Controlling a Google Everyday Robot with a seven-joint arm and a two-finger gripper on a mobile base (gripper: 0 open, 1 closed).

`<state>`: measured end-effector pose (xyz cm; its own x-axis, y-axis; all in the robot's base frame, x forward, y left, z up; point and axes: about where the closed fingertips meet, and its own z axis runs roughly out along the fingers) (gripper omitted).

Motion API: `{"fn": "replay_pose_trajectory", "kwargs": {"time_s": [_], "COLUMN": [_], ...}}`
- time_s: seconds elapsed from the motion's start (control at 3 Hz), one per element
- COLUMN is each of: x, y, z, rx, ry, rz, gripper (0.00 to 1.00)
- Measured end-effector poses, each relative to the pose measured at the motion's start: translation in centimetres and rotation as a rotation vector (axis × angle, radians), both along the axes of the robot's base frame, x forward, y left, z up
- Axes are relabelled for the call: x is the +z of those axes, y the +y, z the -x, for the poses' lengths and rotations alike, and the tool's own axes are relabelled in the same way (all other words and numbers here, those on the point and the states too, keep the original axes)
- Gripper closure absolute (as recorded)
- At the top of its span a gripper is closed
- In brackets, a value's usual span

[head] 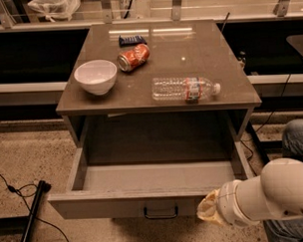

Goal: Close top drawer

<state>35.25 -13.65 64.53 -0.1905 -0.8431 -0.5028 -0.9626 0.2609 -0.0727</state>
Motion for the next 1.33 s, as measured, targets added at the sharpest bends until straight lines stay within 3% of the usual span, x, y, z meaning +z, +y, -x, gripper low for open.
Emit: {"fn": "replay_pose_trajectory", "kwargs": {"time_s": [0.67,1.33], "x": [0.0,1.2], "y": [1.8,2.9], "z": [-4.2,-10.0], "rx": [0.003,0.004], "ry": [-0.138,-0.281], "rz": [0.058,0.080], "gripper": [1.00,1.00]}}
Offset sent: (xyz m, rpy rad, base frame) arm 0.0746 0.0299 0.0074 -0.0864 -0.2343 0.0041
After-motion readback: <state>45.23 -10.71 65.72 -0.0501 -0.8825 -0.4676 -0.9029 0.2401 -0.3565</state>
